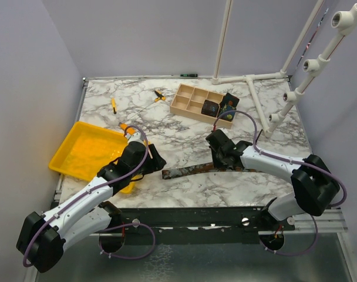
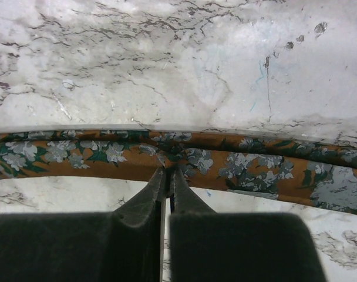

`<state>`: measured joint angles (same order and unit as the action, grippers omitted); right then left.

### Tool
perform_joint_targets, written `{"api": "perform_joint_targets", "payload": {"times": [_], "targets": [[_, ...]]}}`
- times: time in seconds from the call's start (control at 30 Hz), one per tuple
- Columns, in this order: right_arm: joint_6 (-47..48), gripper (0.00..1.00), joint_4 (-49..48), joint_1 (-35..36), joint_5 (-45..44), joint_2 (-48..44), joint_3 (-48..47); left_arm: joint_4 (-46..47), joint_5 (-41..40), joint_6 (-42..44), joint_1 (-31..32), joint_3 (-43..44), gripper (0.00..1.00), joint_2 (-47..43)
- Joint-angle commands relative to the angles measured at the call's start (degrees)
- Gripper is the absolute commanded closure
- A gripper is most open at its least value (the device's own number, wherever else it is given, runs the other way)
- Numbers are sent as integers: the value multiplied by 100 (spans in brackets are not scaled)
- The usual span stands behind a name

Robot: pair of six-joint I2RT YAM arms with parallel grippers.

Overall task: Roll the ties
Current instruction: Flatten out the tie at the center of the board.

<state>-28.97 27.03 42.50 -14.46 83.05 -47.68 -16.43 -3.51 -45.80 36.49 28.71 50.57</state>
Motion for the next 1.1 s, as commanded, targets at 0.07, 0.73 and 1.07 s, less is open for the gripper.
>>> {"api": "perform_joint_targets", "payload": {"times": [0.07, 0.73, 1.07], "targets": [[19, 76, -76, 30, -333, 223, -17, -144, -67, 75, -6, 6, 36, -102], [-640, 67, -1433, -68, 976, -953, 645, 473, 1673, -296, 104, 371, 100, 576], [-643, 70, -1473, -72, 1026, -1177, 841, 396, 758, -87, 254, 78, 100, 1405]]}}
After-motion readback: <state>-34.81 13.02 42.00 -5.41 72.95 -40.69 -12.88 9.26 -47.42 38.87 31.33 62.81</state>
